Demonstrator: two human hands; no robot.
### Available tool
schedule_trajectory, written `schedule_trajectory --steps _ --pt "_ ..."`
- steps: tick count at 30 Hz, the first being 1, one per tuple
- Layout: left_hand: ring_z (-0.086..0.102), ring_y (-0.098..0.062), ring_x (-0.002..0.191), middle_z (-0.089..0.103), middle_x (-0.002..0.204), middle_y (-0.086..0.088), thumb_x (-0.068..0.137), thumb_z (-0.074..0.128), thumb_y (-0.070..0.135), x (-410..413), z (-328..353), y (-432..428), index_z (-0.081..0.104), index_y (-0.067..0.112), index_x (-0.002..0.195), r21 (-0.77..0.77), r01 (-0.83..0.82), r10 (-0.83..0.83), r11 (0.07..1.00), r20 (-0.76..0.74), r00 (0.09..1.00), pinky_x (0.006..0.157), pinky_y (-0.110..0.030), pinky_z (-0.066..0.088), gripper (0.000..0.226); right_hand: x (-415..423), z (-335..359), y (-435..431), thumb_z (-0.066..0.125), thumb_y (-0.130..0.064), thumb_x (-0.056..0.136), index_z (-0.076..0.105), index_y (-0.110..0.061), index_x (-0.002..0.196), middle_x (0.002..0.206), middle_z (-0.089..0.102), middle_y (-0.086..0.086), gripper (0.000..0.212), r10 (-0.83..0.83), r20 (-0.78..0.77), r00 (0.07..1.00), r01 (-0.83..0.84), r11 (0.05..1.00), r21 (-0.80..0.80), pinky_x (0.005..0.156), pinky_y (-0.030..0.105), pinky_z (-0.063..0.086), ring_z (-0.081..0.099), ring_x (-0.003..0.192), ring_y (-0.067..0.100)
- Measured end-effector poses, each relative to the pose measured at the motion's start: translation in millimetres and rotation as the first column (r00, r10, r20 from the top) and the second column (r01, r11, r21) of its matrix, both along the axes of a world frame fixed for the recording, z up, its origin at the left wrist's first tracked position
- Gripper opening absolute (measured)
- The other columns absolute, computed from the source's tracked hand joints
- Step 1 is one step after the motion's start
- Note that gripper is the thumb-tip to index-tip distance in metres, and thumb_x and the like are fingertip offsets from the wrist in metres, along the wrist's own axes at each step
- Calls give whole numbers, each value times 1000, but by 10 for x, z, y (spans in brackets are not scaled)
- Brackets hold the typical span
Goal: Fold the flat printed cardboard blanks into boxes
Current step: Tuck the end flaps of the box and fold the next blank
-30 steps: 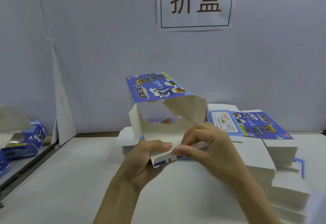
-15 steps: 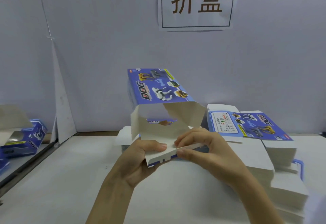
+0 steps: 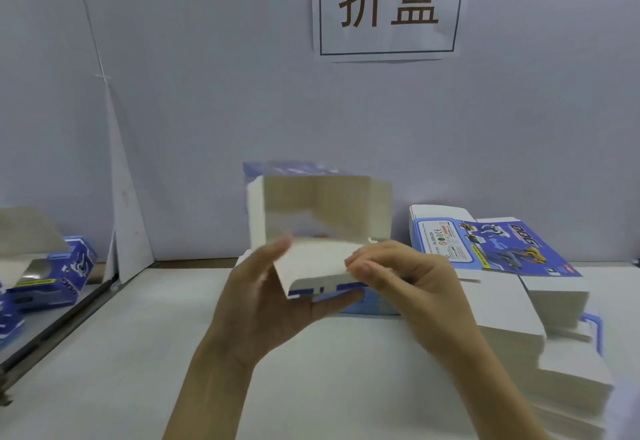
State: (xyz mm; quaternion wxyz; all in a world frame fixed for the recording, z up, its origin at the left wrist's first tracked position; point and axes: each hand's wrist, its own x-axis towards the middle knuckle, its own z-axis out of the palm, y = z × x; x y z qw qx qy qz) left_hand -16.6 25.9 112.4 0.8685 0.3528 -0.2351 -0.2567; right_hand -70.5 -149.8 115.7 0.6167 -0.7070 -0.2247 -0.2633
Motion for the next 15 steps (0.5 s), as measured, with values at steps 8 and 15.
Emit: schedule_trajectory --steps 8,15 --pt "64 -24 107 70 110 -3 39 86 67 333 -258 921 69 18 102 647 -626 298 436 552 778 94 -35 48 82 122 -72 -211 88 -58 52 78 -14 77 81 73 3 51 188 -93 978 -143 922 359 74 33 60 73 83 24" --pt "37 -10 121 33 149 4 61 90 10 566 -652 1254 22 35 148 689 -711 272 141 664 697 89 -28 41 113 220 -188 -290 90 -46 53 78 -9 77 83 73 11 45 274 -161 948 -183 885 429 65 38 61 71 79 32"
